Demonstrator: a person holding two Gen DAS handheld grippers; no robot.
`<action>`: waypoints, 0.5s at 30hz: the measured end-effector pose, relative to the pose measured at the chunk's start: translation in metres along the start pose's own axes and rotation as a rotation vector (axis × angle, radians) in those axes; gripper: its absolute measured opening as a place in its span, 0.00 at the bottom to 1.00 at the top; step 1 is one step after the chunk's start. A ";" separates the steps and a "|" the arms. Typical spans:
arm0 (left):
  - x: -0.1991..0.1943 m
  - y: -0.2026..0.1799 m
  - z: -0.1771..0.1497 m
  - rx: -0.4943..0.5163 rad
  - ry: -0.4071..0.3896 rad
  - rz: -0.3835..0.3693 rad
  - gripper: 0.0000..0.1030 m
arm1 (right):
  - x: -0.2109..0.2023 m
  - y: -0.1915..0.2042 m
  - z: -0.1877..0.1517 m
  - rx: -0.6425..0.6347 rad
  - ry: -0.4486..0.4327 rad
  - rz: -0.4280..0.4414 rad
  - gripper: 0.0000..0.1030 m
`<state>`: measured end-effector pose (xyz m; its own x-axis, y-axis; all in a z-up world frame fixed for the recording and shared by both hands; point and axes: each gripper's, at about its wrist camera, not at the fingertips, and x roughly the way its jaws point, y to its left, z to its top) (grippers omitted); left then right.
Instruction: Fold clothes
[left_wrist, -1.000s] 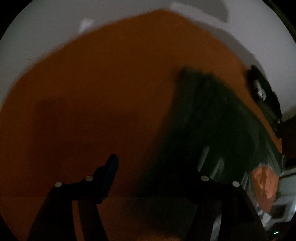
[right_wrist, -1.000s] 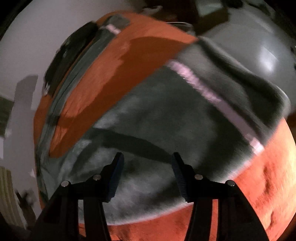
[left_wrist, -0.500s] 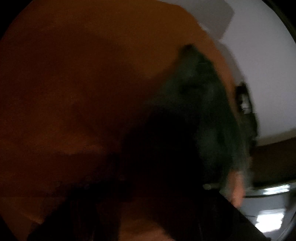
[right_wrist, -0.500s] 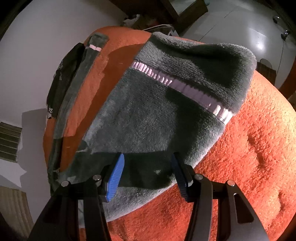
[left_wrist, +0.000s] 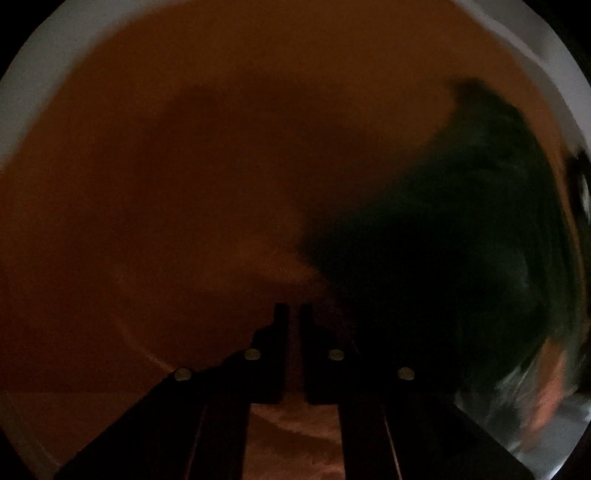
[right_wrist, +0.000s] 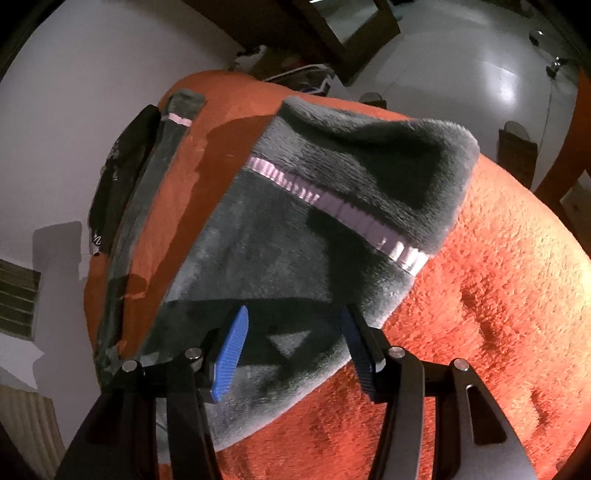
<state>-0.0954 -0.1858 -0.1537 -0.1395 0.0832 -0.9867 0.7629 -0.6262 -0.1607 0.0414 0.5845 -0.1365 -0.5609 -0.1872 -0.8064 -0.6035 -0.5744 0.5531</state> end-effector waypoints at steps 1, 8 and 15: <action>0.008 0.012 -0.002 -0.059 0.028 -0.061 0.06 | 0.000 -0.001 0.001 -0.001 0.002 0.000 0.51; 0.007 -0.011 0.000 -0.029 -0.007 -0.360 0.48 | -0.001 -0.014 0.005 0.039 0.002 0.038 0.51; 0.032 -0.057 0.013 0.113 -0.070 -0.240 0.09 | -0.007 -0.028 0.009 0.131 -0.024 0.082 0.57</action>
<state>-0.1513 -0.1579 -0.1759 -0.3540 0.1886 -0.9160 0.6283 -0.6775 -0.3823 0.0567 0.6092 -0.1447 -0.6237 -0.2092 -0.7532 -0.6231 -0.4488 0.6406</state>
